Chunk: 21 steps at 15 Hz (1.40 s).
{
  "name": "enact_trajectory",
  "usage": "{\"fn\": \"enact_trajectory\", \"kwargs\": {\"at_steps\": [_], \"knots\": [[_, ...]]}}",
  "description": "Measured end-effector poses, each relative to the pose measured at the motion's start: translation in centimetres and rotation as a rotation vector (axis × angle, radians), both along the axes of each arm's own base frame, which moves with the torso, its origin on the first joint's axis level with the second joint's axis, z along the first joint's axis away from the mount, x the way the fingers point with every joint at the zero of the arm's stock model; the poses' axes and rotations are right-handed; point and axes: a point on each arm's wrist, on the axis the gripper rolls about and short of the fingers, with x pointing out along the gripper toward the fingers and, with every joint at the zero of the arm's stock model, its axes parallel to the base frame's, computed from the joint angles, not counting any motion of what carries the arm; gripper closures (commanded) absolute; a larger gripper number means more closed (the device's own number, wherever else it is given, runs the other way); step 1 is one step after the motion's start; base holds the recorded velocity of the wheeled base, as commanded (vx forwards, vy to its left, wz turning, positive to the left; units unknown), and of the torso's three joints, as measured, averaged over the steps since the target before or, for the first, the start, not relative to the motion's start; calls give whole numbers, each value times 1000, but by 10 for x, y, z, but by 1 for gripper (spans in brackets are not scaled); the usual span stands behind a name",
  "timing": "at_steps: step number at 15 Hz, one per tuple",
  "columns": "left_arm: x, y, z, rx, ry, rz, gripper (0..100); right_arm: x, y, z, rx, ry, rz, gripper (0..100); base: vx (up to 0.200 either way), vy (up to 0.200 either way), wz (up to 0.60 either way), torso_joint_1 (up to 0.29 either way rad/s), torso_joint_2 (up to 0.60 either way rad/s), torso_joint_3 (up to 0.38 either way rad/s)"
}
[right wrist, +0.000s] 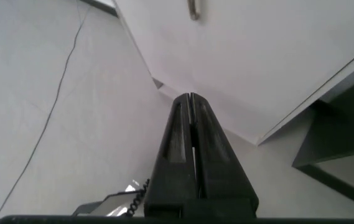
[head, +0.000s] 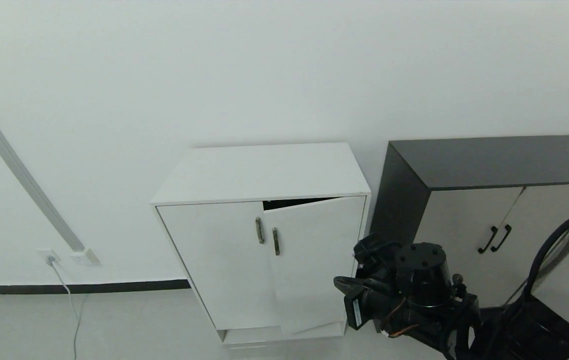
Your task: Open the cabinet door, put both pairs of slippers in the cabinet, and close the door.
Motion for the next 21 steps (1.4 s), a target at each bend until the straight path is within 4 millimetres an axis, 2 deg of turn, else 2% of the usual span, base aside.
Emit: {"fn": "enact_trajectory", "kwargs": {"at_steps": [6,11,15,21], "knots": [[0,0,0,1,0,-3,100,-6,2,-7,-20,20,19,100,200,0,0,0,-1,6],[0,0,0,0,0,-2,100,-1,9,-10,-25,11,26,100,0,0,0,0,0,0],[0,0,0,0,0,-1,100,14,21,-15,-15,-1,19,100,0,0,0,0,0,0],[0,0,0,0,0,0,100,53,36,-23,-19,4,-24,100,0,0,0,0,0,0]]}}
